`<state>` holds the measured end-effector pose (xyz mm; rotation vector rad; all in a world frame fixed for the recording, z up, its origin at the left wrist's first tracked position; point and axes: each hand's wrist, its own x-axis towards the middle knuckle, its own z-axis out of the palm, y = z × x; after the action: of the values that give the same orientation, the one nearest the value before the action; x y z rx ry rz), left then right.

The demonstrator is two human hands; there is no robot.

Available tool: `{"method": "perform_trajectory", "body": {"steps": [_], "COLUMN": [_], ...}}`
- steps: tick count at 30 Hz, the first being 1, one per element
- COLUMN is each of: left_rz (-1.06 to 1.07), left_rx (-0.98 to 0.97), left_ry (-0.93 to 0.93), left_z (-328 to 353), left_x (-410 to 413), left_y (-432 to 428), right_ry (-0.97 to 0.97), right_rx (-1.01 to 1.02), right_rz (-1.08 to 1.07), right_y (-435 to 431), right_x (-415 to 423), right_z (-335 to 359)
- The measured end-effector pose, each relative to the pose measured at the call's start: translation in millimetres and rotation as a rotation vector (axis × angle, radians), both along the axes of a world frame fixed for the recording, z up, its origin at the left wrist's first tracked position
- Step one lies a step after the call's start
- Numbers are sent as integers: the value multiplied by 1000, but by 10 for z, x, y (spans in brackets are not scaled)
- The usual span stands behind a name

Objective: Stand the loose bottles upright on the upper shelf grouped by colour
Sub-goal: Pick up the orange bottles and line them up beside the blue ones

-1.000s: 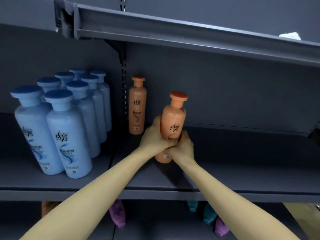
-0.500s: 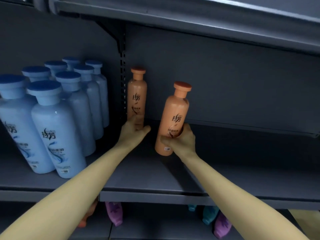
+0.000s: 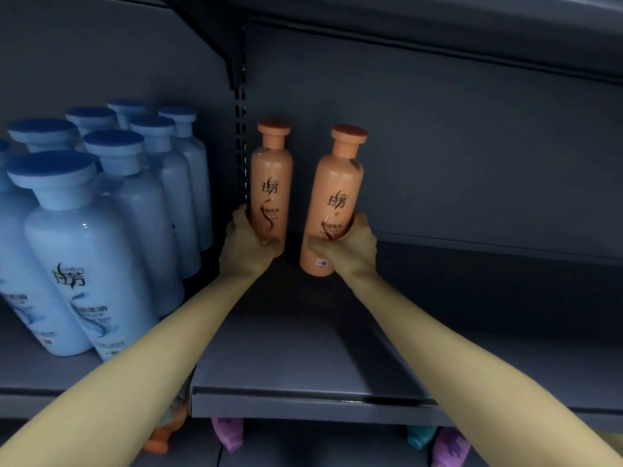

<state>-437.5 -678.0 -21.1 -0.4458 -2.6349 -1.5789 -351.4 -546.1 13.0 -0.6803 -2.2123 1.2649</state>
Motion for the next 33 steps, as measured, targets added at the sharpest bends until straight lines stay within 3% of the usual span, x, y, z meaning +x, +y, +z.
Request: {"method": "perform_trajectory", "body": {"steps": [18, 33], "left_rz": [-73, -65], "left_rx": [54, -68], "left_ry": [17, -14], "left_z": [24, 44], "left_x": [-162, -184], "left_y": [101, 108], "right_ry": [-32, -101], "right_rx": [45, 54], "right_rz": [-8, 206], "right_y": [-36, 39], "right_x": [-373, -281], "right_z": [-163, -228]}}
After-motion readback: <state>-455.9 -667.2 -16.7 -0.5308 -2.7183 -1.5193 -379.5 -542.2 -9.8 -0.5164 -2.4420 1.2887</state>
